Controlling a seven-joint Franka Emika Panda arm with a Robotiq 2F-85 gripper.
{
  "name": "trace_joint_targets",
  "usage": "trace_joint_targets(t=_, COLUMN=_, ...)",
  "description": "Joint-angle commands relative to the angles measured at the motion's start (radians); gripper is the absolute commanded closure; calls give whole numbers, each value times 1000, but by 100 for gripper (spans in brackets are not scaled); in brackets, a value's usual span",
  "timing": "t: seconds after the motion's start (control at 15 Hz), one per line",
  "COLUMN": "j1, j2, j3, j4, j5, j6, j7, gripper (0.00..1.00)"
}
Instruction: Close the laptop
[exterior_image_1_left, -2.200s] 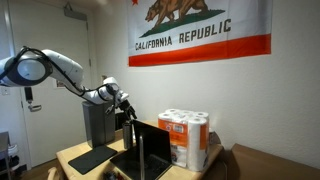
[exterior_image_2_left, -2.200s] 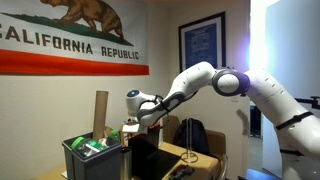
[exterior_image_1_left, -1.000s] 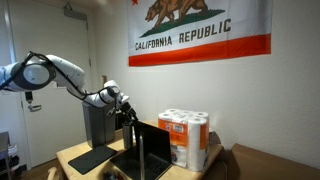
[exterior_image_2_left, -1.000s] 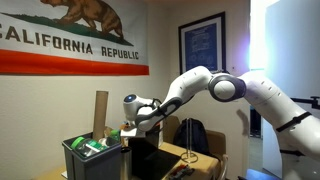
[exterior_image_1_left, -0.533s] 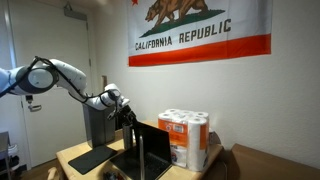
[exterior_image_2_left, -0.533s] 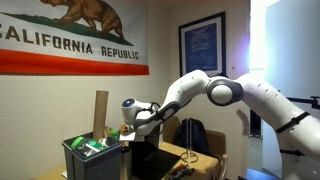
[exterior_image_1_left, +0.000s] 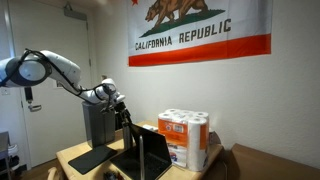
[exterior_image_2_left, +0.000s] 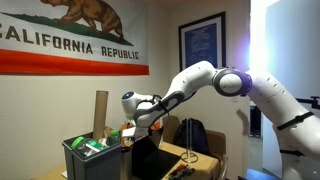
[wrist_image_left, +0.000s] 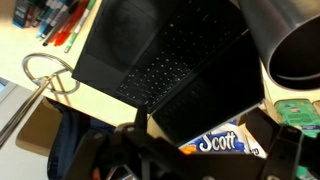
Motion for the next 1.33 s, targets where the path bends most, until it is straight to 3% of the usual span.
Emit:
trace_joint_targets(t=0.0, j1=-9, j2=-170, j3=50, j4=-170, j5=47, j6=-113, j7=-46, gripper=0)
trace_joint_targets(t=0.27, j1=-16, j2=-269, j3=99, j4=-284, j5=58, j6=-210, j7=-23, gripper=0)
trace_joint_targets(t=0.53, j1=-18, j2=-330, j3=122, j4=-353, j5=8, j6=-169, j7=23, gripper=0)
trace_joint_targets(t=0.8, j1=-28, j2=-330, j3=114, j4=-335, j5=-98, j6=-91, j7=106, gripper=0)
trace_joint_targets(t=1.27, j1=-78, j2=-208, j3=93, j4=-230, j5=-279, j6=55, j7=158, gripper=0)
